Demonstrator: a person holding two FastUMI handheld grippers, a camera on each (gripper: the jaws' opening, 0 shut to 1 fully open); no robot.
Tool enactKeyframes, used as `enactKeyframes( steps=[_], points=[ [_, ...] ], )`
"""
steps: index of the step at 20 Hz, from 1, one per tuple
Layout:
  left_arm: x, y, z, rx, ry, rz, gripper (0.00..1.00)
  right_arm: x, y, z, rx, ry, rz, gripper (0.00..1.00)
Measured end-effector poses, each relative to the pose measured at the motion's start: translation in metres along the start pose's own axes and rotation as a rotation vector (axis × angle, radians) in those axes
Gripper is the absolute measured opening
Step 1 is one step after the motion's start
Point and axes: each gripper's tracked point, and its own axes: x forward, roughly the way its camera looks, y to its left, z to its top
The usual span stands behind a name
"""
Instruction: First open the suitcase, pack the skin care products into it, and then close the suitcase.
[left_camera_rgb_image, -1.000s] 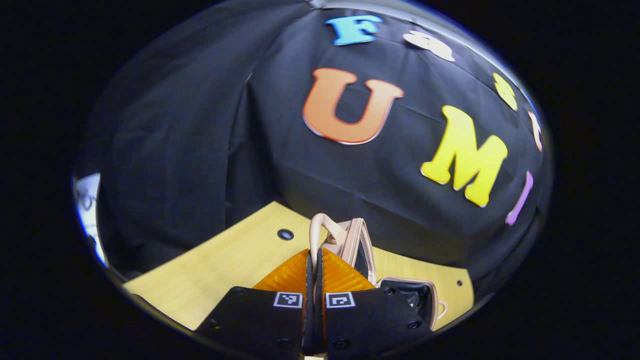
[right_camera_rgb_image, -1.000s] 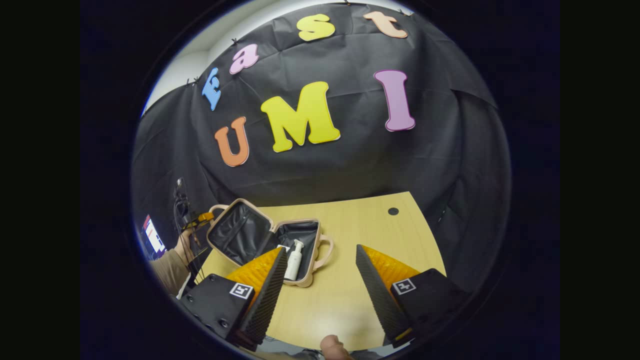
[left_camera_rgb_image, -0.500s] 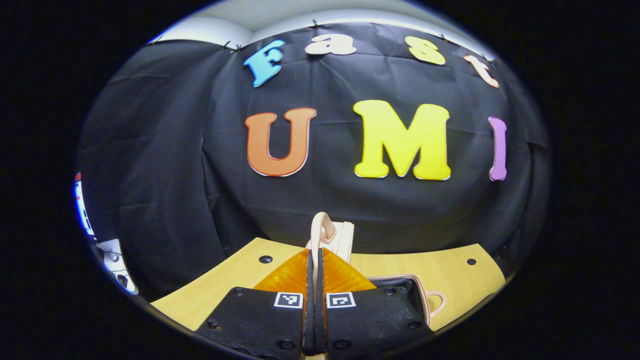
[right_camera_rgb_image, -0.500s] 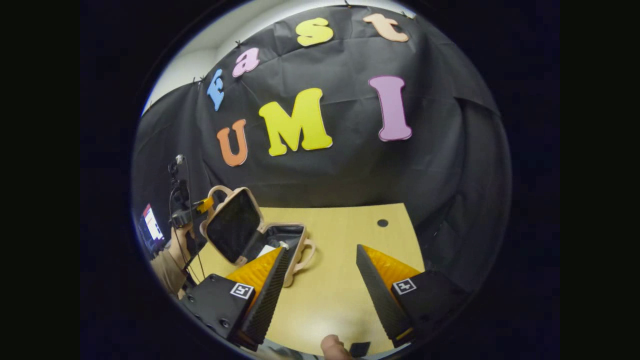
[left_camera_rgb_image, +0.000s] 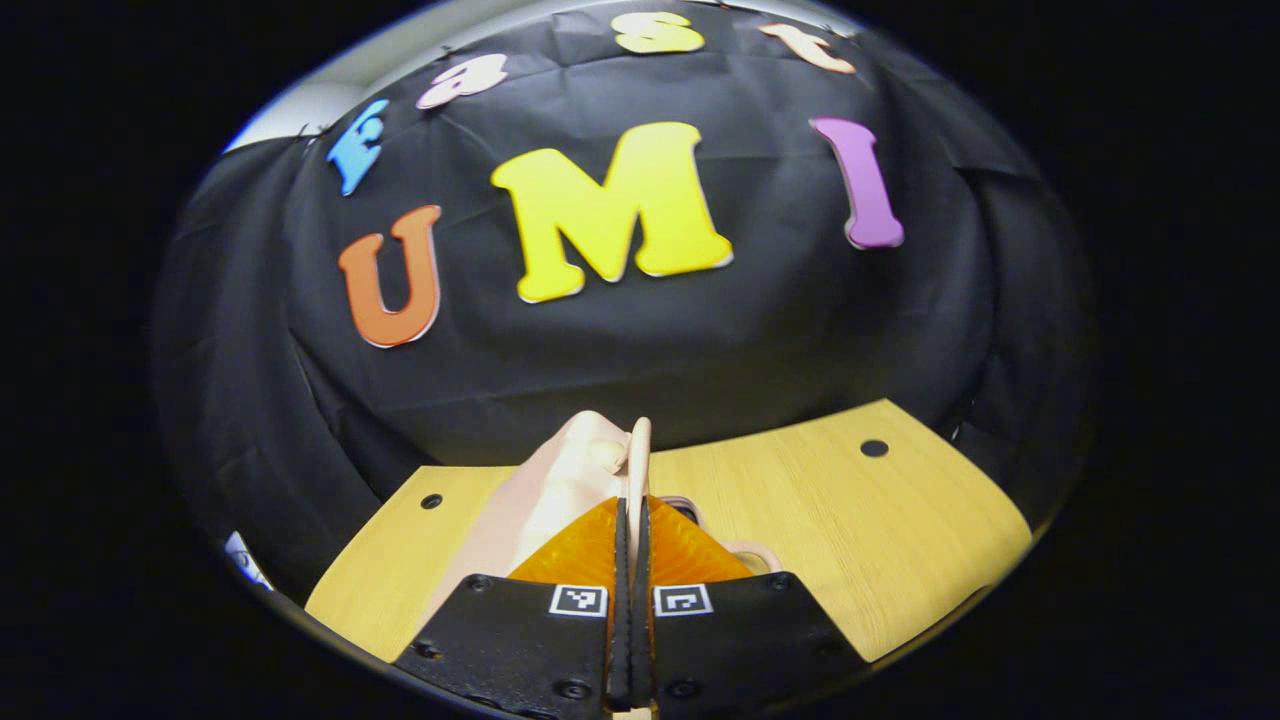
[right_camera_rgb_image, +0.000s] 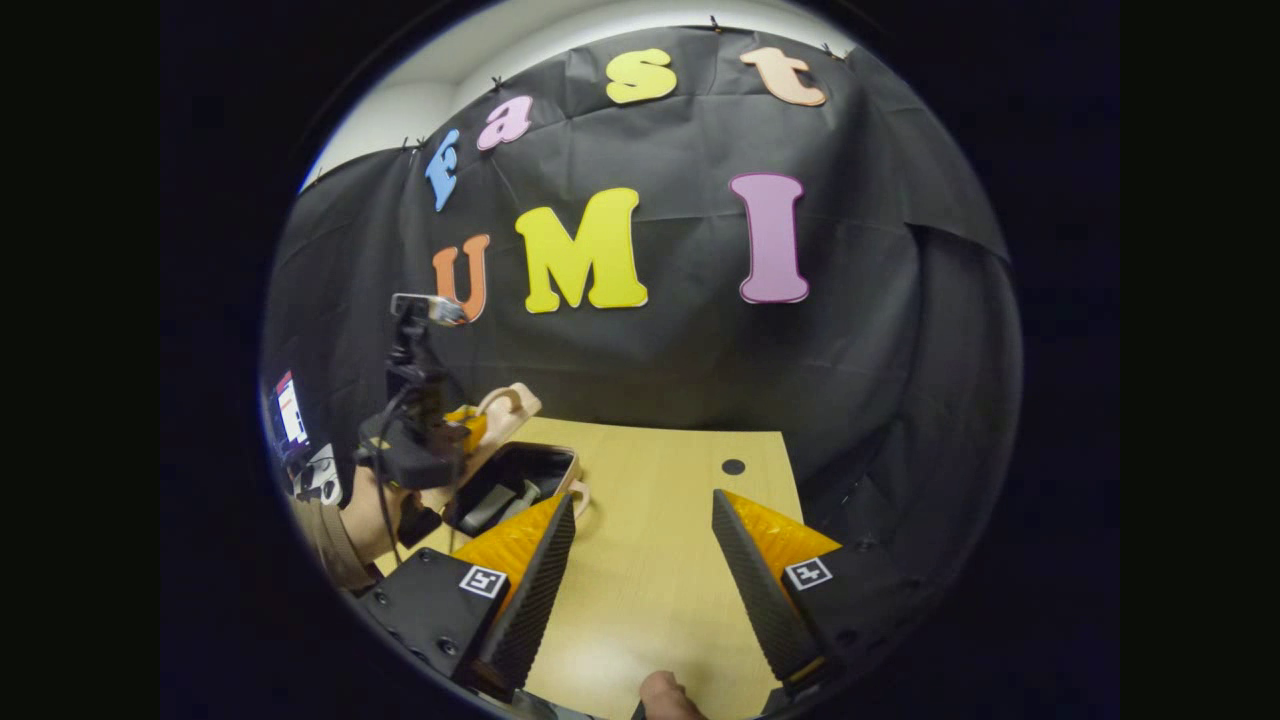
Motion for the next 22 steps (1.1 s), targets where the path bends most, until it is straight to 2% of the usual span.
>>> enactKeyframes(
  steps=[4,11,13,16,17,18,19,20,21,22],
  points=[
    [0.036,-0.034,-0.054,0.093,0.121,-0.058,0.03,-0.003,-0.027,-0.023,0.031,0.037,-0.033,0.82],
    [0.060,-0.063,-0.082,0.181,0.208,-0.047,0.04,-0.010,-0.075,-0.053,0.086,0.091,-0.130,0.82],
    [0.060,-0.071,-0.088,0.182,0.228,-0.077,0.12,-0.009,-0.082,-0.051,0.101,0.086,-0.151,0.82],
    [0.051,-0.076,-0.076,0.108,0.216,-0.110,0.34,-0.011,-0.082,-0.035,0.103,0.066,-0.175,0.78],
    [0.047,-0.075,-0.065,0.082,0.194,-0.119,0.38,-0.012,-0.080,-0.026,0.092,0.047,-0.187,0.78],
    [0.042,-0.073,-0.054,0.051,0.173,-0.131,0.55,-0.013,-0.076,-0.017,0.081,0.029,-0.199,0.82],
    [0.034,-0.067,-0.043,0.018,0.160,-0.131,0.56,-0.013,-0.072,-0.010,0.070,0.015,-0.212,0.78],
    [0.023,-0.062,-0.032,-0.017,0.149,-0.145,0.83,-0.014,-0.067,-0.002,0.062,0.001,-0.228,0.78],
    [0.012,-0.052,-0.017,-0.049,0.121,-0.150,0.88,-0.016,-0.059,0.003,0.060,-0.010,-0.236,0.77],
    [0.001,-0.039,-0.002,-0.080,0.082,-0.155,0.99,-0.016,-0.047,0.011,0.060,-0.025,-0.238,0.82]
  ],
)
